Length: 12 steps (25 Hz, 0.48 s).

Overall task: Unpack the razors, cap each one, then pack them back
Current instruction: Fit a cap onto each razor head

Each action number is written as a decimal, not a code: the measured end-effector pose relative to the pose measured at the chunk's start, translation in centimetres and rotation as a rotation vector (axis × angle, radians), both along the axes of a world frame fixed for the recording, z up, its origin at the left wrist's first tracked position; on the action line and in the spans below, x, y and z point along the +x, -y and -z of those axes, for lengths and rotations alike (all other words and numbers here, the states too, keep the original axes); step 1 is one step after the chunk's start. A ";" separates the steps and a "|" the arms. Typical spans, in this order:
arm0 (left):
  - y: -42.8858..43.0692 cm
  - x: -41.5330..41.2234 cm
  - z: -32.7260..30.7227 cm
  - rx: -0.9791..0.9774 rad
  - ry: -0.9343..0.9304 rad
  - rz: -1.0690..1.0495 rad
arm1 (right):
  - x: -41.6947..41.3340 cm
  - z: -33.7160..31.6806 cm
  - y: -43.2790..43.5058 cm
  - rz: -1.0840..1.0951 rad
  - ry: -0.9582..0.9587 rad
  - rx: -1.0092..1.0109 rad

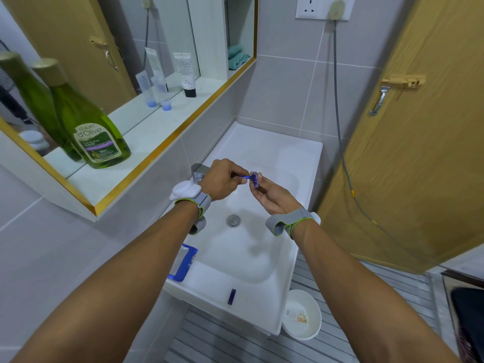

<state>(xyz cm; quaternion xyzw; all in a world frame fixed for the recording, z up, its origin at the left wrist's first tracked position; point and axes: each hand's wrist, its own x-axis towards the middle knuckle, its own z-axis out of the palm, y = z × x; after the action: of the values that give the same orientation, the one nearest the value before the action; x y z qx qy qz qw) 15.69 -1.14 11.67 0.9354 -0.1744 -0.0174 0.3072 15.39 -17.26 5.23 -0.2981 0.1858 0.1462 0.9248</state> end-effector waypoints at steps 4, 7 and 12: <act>-0.3 0.0 0.1 -0.045 -0.007 -0.040 | -0.1 0.3 -0.2 -0.010 0.006 0.010; -0.5 -0.1 0.4 -0.029 -0.012 -0.036 | 0.1 0.5 -0.3 -0.015 0.025 -0.005; -0.5 0.0 0.5 -0.017 -0.005 -0.019 | 0.2 0.7 -0.5 -0.014 0.028 -0.028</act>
<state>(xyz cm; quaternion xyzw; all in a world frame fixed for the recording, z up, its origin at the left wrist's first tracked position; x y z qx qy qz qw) 15.65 -0.63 11.15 0.9343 -0.1647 -0.0155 0.3156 15.60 -16.79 4.52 -0.3144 0.1730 0.1459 0.9219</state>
